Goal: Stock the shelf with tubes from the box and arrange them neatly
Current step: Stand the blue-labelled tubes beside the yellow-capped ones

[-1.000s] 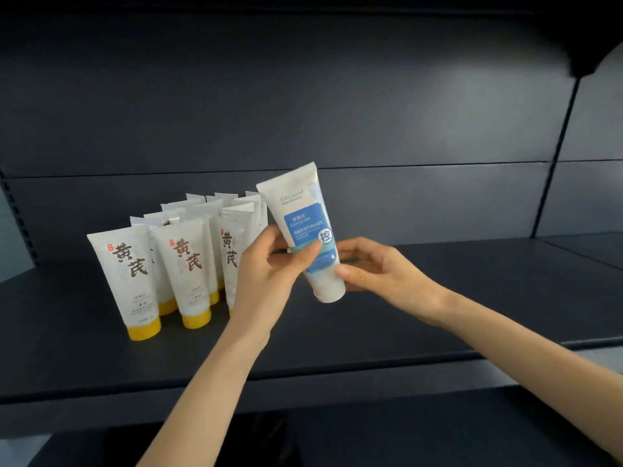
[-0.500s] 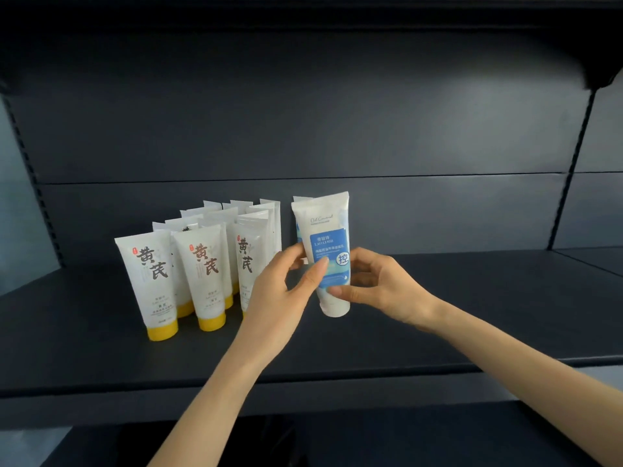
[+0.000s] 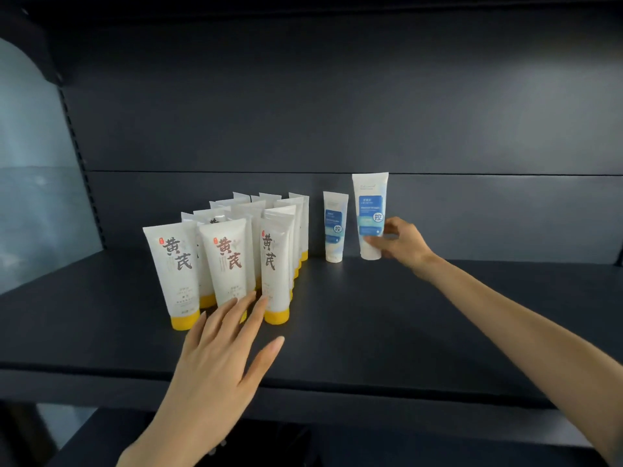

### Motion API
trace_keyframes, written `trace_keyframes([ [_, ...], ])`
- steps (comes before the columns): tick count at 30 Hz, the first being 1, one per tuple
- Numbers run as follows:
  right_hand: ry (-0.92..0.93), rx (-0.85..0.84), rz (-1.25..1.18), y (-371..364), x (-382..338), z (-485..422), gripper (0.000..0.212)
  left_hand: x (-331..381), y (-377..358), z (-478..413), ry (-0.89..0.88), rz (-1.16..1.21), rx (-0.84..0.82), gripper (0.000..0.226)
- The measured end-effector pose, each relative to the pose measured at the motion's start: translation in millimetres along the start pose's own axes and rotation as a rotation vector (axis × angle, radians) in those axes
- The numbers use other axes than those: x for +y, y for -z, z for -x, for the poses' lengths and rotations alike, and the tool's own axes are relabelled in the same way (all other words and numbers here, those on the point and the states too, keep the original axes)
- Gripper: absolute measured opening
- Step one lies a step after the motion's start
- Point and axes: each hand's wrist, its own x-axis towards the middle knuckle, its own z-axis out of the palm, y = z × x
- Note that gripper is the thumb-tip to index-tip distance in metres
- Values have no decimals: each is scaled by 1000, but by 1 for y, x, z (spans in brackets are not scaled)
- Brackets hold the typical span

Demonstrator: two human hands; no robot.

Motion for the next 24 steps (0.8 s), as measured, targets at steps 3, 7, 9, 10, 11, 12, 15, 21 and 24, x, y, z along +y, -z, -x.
trace_keyframes([
  [3,-87,73,52,-3,20,-23,37,-4,-2,3,27,-78,4,73],
  [7,-164,120,88,-14,38,-38,38,-9,-7,9,65,-104,-6,75],
  [9,-166,122,125,-21,45,-41,40,-12,-8,11,73,-106,3,77],
  [10,-159,126,142,-24,47,-42,41,-13,-8,12,81,-102,4,77],
  [11,-149,133,153,-27,48,-43,41,-14,-8,12,91,-98,3,77],
  [12,-138,141,161,-29,49,-44,42,-15,-7,12,97,-101,8,76],
  [15,-119,174,185,-35,51,-47,42,-17,-6,11,112,-93,-6,77],
  [21,-145,204,190,-43,48,-53,45,-21,-12,8,162,-10,51,92],
  [24,-165,213,172,-45,47,-54,47,-20,-11,5,173,18,52,95],
])
